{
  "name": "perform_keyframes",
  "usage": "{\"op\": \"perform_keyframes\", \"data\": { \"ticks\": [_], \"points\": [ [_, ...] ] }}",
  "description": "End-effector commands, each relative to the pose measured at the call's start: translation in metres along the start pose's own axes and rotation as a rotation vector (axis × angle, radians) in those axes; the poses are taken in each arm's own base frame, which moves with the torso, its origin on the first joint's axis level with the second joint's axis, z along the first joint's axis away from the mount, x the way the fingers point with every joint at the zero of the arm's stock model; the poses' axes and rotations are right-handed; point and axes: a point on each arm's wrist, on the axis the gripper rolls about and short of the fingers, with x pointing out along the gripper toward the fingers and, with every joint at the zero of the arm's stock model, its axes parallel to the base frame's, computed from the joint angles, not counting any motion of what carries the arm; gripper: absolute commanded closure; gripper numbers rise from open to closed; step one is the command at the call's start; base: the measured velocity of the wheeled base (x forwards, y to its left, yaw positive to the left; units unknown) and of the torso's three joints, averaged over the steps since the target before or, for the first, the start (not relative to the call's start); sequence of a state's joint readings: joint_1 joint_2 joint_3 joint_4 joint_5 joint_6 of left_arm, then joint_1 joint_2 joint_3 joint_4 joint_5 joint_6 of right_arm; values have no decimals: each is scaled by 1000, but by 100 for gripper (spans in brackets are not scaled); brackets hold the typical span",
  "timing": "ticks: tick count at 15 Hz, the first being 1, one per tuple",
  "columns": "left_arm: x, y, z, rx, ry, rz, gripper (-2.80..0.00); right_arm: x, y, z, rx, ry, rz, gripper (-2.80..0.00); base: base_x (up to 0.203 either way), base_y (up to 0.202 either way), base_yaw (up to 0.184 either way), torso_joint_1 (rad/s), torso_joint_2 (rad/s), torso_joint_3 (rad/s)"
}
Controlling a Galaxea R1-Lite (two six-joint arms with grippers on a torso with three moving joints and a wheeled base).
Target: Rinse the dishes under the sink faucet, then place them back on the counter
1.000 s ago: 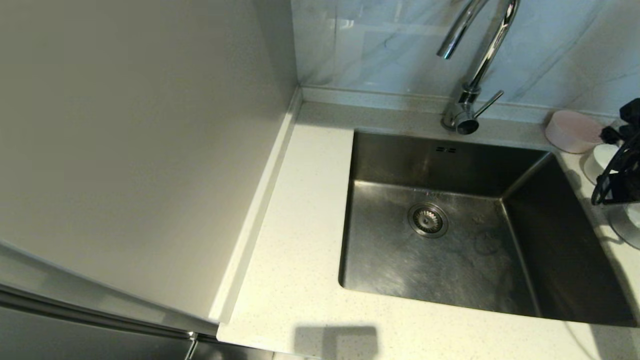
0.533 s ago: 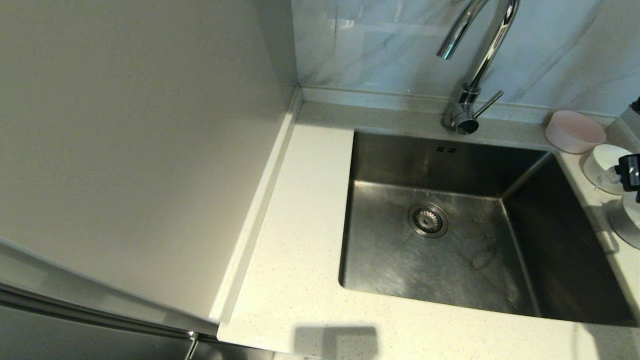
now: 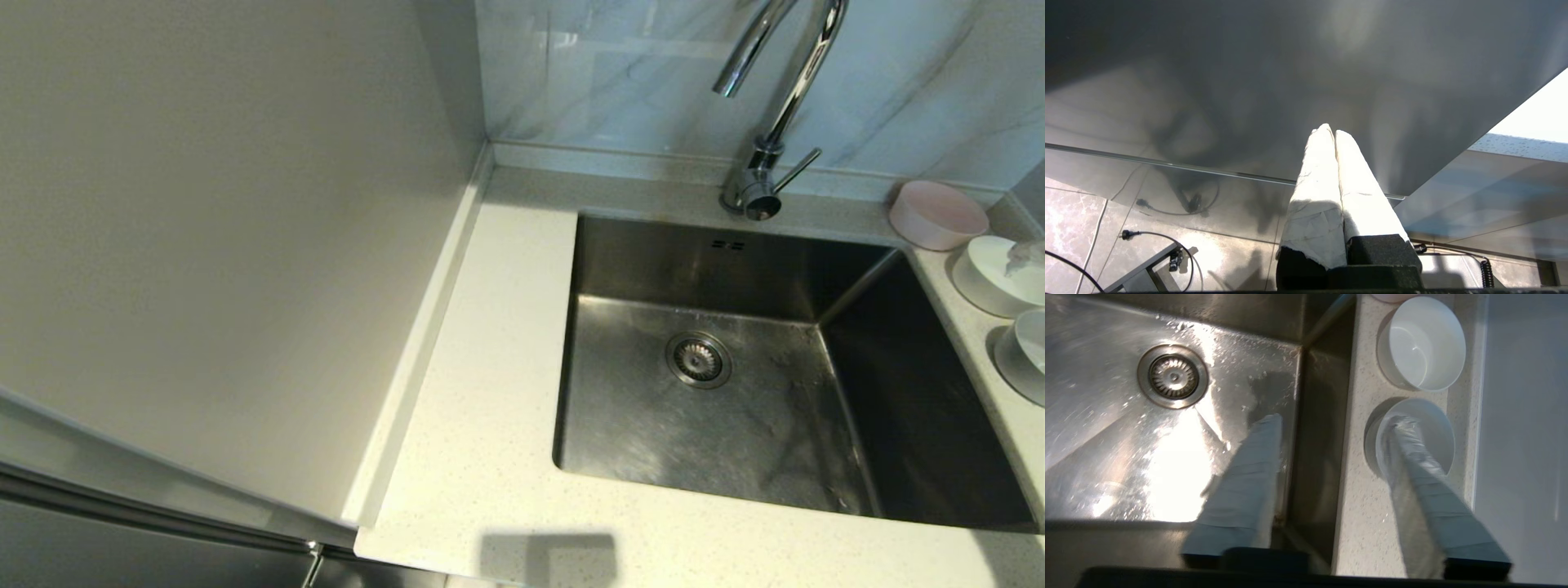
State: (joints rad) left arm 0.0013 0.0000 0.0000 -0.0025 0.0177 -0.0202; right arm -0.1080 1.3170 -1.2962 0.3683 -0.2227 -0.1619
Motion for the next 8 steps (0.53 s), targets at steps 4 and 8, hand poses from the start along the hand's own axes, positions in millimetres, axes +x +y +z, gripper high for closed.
{"op": "perform_keyframes", "data": {
  "ticks": [4, 8],
  "points": [
    [0, 0, 0, -1, -4, 1, 0, -48, -3, -33, 24, -49, 57, 0, 0, 0, 0, 0, 0, 0],
    [0, 0, 0, -1, -4, 1, 0, -90, -3, -92, 98, -113, 98, 0, 0, 0, 0, 0, 0, 0]
  ]
}}
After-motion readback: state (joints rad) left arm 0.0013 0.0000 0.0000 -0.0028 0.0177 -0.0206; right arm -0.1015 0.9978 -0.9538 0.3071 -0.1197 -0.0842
